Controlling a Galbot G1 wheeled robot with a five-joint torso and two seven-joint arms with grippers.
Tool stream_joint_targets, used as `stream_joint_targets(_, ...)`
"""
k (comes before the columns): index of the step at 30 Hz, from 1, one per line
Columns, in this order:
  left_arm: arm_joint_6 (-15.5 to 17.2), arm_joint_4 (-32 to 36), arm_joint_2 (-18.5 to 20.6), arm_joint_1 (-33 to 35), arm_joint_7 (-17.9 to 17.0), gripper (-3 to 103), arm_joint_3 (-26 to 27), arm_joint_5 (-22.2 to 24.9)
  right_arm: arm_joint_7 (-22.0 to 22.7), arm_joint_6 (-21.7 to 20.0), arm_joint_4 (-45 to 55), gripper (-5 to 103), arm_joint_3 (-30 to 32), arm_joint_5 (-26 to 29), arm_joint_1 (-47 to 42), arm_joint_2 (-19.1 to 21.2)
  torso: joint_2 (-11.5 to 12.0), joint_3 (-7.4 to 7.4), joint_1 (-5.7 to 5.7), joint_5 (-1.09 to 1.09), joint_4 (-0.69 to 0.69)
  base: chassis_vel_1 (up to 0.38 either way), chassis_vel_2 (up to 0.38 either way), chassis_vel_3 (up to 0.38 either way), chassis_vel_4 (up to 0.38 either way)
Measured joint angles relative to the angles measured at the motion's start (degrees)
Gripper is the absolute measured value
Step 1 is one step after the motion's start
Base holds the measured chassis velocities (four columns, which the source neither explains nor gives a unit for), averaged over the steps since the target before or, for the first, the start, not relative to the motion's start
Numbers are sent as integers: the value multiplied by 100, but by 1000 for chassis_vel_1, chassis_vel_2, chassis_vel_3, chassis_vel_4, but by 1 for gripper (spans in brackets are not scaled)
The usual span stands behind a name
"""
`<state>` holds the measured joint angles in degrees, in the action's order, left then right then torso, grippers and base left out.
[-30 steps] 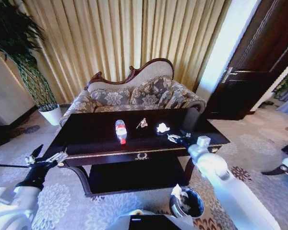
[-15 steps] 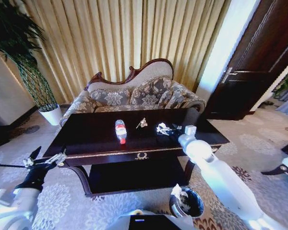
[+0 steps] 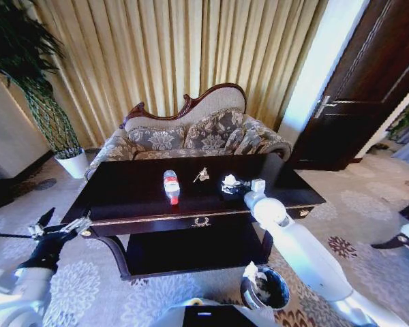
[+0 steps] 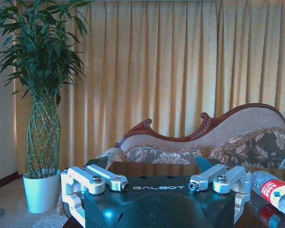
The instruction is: Move to the front of the table and place the trash on the table into the trash bin.
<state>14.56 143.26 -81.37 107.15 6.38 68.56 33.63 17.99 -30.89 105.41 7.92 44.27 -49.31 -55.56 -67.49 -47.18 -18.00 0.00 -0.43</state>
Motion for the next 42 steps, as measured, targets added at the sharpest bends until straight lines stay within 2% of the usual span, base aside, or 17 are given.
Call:
stream_joint_targets(3, 0, -1, 9, -7, -1, 100, -9, 1, 0, 12, 0, 78, 26, -8, 0, 29, 0, 0, 0, 0, 0, 0, 0, 0, 0)
stream_joint_targets(5, 0, -1, 14, -10, -1, 100, -13, 2, -2, 19, 2, 78, 38, -11, -2, 36, 0, 0, 0, 0, 0, 0, 0, 0, 0)
stream_joint_targets(8, 0, -2, 19, -14, -1, 100, -26, 2, -2, 36, 31, 61, 61, -16, -19, 50, 0, 0, 0, 0, 0, 0, 0, 0, 0)
stream_joint_targets(11, 0, -2, 15, -14, -2, 100, -32, 2, -3, 45, 48, 55, 70, -17, -31, 54, 0, 0, 0, 0, 0, 0, 0, 0, 0)
stream_joint_targets(12, 0, -2, 10, -10, -1, 100, -36, 2, -4, 52, 61, 44, 84, -18, -43, 58, 0, 0, 0, 0, 0, 0, 0, 0, 0)
stream_joint_targets(15, -1, -2, 8, -3, -1, 100, -36, 2, -4, 56, 72, 39, 101, -19, -58, 67, 0, 0, 0, 0, 0, 0, 0, 0, 0)
stream_joint_targets(19, -7, -2, 12, -7, 0, 100, -36, 3, -7, 72, 112, 18, 168, -16, -92, 102, 0, 0, 0, 0, 0, 0, 0, 0, 0)
stream_joint_targets(21, -7, -2, 14, -8, 0, 100, -38, 4, -8, 76, 121, 18, 179, -14, -97, 107, 0, 0, 0, 0, 0, 0, 0, 0, 0)
stream_joint_targets(24, -10, -2, 15, -15, 2, 100, -91, 3, -10, 189, 205, 2, 305, 2, -186, 128, 0, 0, 0, 1, 0, 0, 0, 0, 0)
stream_joint_targets(27, -10, -3, 14, -20, 3, 100, -114, 3, -10, 283, 269, 1, 417, 3, -266, 134, 0, 0, 0, 1, 1, 0, 0, 0, 0)
stream_joint_targets(31, -12, -2, 17, -64, 3, 100, -180, 10, -80, 798, 587, 0, 1028, -30, -750, 185, 0, 1, 0, -1, 2, 0, 0, 0, 0)
stream_joint_targets(32, -12, -2, 17, -64, 3, 100, -180, 10, -80, 798, 587, 0, 1028, -30, -750, 185, 0, 1, 0, -1, 2, 0, 0, 0, 0)
stream_joint_targets(34, -12, -21, 30, -128, 3, 100, -203, 31, -174, 1300, 941, 0, 1487, -209, -1396, 243, 0, 1, 0, 3, -2, 0, 0, 0, 0)
stream_joint_targets(35, -12, -40, 30, -157, 3, 100, -204, 32, -180, 1406, 1094, 0, 1641, -240, -1612, 252, 0, 1, 0, 2, -1, 0, 0, 0, 0)
stream_joint_targets(37, -11, -51, 28, -172, 3, 100, -204, 32, -184, 1467, 1213, 0, 1746, -252, -1772, 253, -1, 1, 1, 1, -2, 0, 0, 0, 0)
stream_joint_targets(40, 22, -93, 1, -196, 5, 100, -145, 107, -255, 1671, 1957, 0, 2371, -374, -2709, 111, -1, 1, 1, -1, 0, 0, 0, 0, 0)
stream_joint_targets(42, 22, -98, 1, -194, 6, 100, -140, 112, -263, 1690, 2027, 0, 2414, -410, -2807, 75, -1, 1, 2, -1, 1, 0, 0, 0, 0)
